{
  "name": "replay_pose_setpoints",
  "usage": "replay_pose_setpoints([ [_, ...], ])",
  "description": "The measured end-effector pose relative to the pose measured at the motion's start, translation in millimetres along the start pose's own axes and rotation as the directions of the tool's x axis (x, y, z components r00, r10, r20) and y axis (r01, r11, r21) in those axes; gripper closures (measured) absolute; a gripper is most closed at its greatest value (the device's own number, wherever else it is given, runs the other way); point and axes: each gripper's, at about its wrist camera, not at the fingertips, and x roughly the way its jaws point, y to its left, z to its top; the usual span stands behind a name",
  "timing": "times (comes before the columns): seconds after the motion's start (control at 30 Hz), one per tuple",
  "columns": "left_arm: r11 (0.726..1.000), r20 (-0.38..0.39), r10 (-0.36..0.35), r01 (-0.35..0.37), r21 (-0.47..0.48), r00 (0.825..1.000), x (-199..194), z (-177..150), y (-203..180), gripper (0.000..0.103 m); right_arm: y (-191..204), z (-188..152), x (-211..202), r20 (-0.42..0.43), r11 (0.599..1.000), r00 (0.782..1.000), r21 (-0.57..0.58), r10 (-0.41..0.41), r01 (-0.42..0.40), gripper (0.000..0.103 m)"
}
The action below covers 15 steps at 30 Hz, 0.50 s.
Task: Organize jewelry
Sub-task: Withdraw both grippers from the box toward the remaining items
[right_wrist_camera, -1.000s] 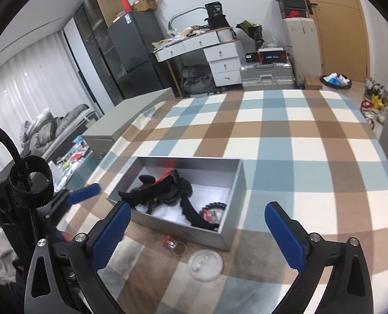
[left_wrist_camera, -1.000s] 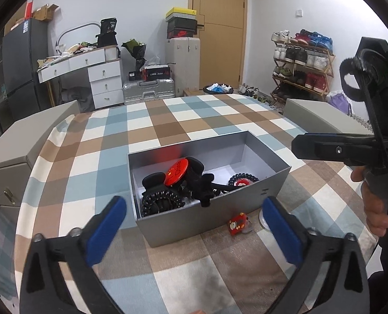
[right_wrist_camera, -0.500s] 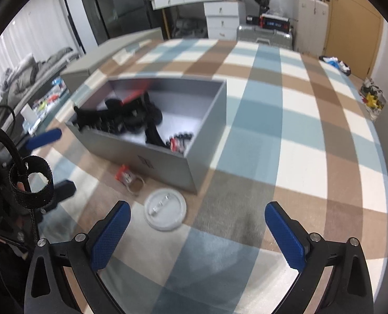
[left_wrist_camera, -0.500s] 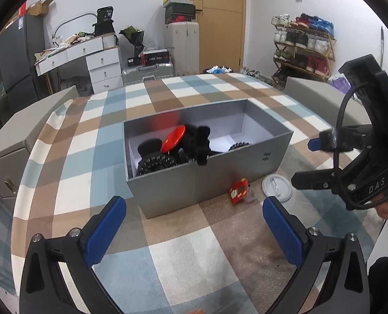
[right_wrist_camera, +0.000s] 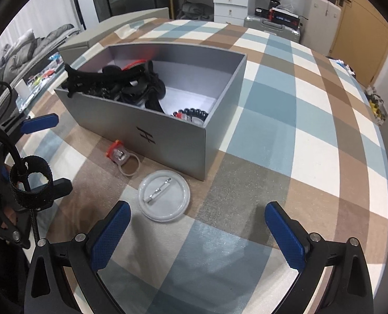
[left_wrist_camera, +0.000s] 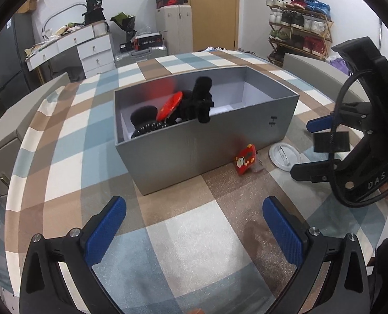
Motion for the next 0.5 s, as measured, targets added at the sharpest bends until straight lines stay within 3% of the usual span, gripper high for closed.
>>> replay_pose_setpoints([
  [0.27, 1.0, -0.024, -0.019, 0.019, -0.018, 1.0, 1.3, -1.4, 1.0, 0.001, -0.1, 2.7, 3.5, -0.001, 0.999, 0.999, 0.009, -0.042, 0.042, 0.0],
  [0.5, 0.999, -0.035, -0.022, 0.021, -0.029, 0.999, 2.1, -2.0, 0.9, 0.001, 3.1, 4.0, 3.9, 0.0, 0.999, 0.999, -0.006, -0.033, 0.033, 0.0],
])
